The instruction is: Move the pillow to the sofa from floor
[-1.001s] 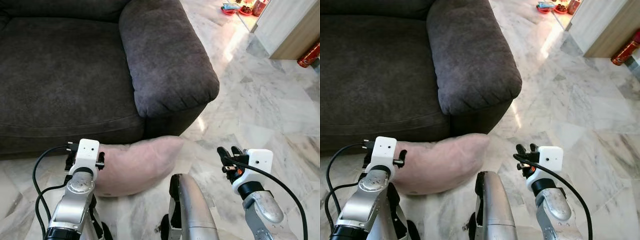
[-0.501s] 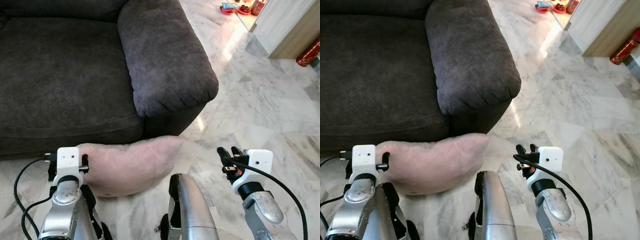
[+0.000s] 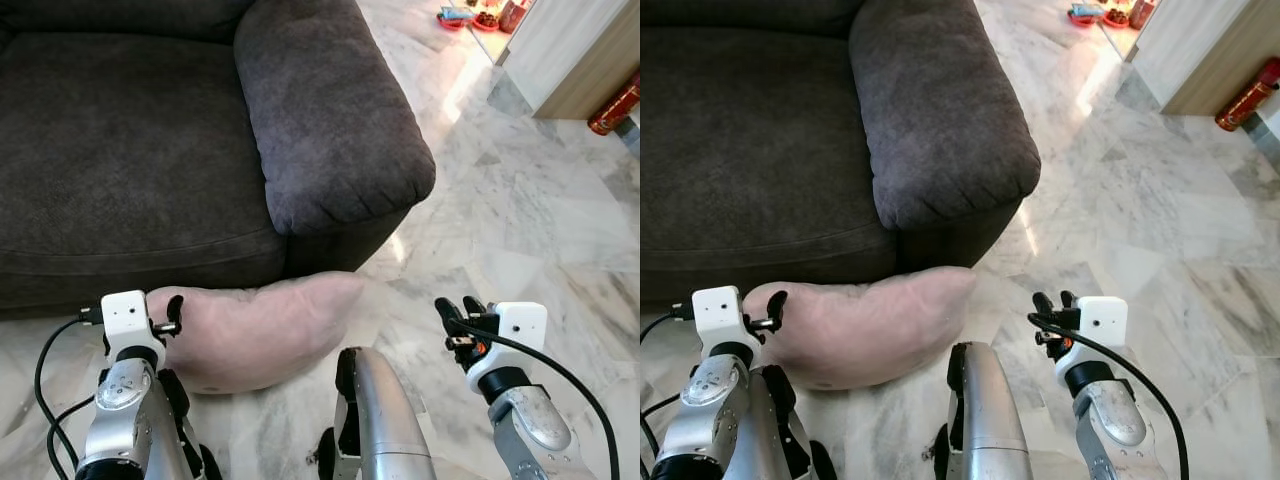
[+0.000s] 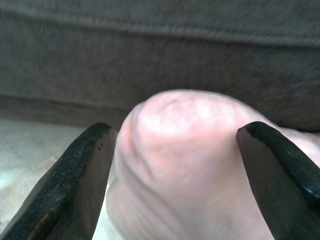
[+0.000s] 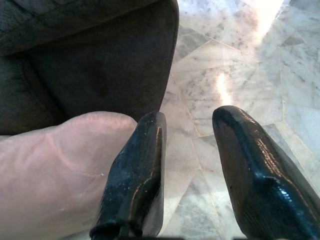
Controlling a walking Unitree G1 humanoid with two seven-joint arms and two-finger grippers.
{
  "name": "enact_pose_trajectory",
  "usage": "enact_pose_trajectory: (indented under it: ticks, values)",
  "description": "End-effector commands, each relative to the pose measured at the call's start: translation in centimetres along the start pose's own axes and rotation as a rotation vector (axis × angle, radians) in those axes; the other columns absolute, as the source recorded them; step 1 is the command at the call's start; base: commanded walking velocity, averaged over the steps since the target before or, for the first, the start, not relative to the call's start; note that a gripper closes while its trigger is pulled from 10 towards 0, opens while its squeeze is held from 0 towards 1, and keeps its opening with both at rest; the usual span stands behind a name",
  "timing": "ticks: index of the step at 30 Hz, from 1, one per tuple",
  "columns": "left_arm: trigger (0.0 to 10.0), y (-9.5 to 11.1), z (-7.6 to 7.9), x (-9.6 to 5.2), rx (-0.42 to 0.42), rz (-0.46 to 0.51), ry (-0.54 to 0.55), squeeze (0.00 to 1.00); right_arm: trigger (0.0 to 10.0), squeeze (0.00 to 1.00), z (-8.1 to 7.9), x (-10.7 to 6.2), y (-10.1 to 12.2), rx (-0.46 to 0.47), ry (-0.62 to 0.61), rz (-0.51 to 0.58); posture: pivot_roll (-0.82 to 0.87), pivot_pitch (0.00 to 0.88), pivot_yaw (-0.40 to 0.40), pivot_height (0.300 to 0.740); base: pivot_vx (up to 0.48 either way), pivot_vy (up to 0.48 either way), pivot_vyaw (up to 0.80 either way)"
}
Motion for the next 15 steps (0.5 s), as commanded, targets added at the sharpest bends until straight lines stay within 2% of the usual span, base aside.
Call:
enact_pose_trajectory:
  ticks: [1,4,11,15]
  values:
    - [10.0,-1.1,-0.4,-0.1,-0.028,-0.030,0.003,0.00,10.0,0.00,0.6,-0.6,0.2,-0.013,-0.016,0.000,-0.14,0.235,-0.235,0.498,0.000,0.000,0.00]
    - [10.0,-2.0,-0.5,-0.2,-0.020,-0.064,0.000,0.00,10.0,0.00,0.7,-0.6,0.2,-0.015,-0.015,-0.003,-0.14,0.236,-0.236,0.498,0.000,0.000,0.00]
    - [10.0,-4.6,0.4,-0.7,-0.026,-0.145,-0.027,0.00,10.0,0.00,0.5,-0.9,0.3,-0.017,-0.009,-0.005,-0.17,0.246,-0.245,0.498,0.000,0.000,0.00]
    - [10.0,-4.9,0.9,-0.5,-0.033,-0.153,-0.035,0.00,10.0,0.00,0.7,-1.2,0.3,-0.022,-0.012,-0.010,-0.17,0.249,-0.249,0.498,0.000,0.000,0.00]
Point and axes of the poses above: a point about 5 cm out from each wrist's last joint towards the gripper, its own x axis pointing out of the wrist towards the gripper, its own y axis along the axis of the wrist's last joint, z = x × y, the point moved 3 cm from there along x, pointing out of the wrist towards the gripper, and after that the axes turned 4 degrees about x, right-handed, at the moved point
